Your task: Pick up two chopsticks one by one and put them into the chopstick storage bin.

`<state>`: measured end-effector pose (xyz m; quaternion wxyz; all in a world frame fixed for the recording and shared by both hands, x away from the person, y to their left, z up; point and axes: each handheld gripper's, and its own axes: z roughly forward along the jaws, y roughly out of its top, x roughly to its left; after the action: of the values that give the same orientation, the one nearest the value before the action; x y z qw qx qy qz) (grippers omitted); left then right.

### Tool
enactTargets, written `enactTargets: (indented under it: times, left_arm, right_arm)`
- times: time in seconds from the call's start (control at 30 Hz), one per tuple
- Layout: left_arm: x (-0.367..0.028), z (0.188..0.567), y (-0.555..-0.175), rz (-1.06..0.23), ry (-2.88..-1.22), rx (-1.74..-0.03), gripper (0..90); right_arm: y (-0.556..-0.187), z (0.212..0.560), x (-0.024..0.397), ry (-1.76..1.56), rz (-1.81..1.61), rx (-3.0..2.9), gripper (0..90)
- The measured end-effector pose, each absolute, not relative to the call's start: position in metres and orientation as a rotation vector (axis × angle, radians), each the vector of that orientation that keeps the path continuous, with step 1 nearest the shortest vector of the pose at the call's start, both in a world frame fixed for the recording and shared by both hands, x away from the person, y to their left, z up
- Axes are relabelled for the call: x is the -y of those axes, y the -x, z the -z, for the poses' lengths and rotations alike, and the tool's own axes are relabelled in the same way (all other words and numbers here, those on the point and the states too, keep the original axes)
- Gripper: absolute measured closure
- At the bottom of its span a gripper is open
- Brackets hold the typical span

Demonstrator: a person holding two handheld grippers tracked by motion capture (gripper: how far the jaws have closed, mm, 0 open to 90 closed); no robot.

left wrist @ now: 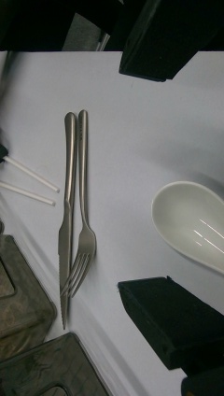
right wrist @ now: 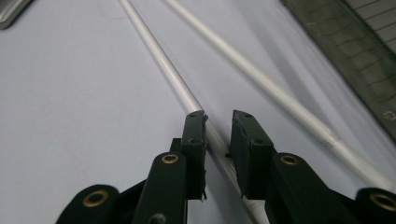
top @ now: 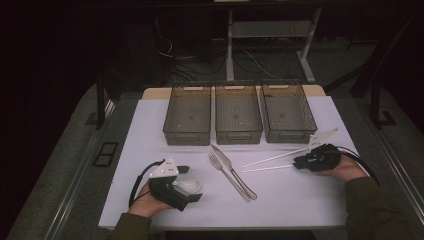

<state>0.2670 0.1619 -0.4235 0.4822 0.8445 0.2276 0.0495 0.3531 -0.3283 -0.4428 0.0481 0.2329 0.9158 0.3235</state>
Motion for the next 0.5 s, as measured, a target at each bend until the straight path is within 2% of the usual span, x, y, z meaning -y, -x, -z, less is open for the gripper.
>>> enactTargets:
  times: [0.5]
  left_arm:
    - [-0.161, 0.423, -0.266, -0.114, -2.062, -0.547, 0.0]
  right_arm:
    - [-0.325, 0.437, 0.321, -0.564, -0.883, -2.875, 79.0]
